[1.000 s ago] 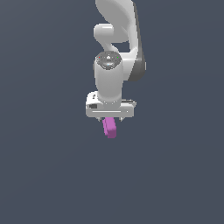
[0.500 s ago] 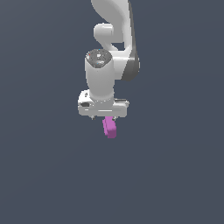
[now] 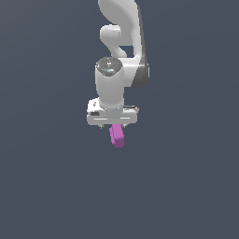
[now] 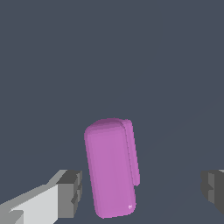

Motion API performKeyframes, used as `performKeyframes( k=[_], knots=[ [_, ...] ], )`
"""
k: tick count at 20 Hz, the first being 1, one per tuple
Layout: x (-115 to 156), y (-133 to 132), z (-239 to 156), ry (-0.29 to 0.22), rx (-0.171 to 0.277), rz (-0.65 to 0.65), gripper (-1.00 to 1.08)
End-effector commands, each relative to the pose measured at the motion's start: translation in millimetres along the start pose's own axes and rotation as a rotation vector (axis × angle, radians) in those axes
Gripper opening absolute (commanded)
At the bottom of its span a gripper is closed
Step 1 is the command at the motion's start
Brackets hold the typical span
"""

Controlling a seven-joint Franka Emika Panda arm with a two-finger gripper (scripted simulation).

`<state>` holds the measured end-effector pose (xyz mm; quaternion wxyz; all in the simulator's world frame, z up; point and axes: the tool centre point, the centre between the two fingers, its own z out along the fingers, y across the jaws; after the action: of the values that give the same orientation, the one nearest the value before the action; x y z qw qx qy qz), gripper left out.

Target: Pick up the object and move it to a goal position.

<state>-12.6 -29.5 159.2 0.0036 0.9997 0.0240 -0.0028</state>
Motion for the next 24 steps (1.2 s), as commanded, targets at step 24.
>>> performKeyframes(
  k=[24],
  knots=[
    [-19.4, -15.0, 62.5, 0.006, 0.007, -0.144, 1.00]
  ],
)
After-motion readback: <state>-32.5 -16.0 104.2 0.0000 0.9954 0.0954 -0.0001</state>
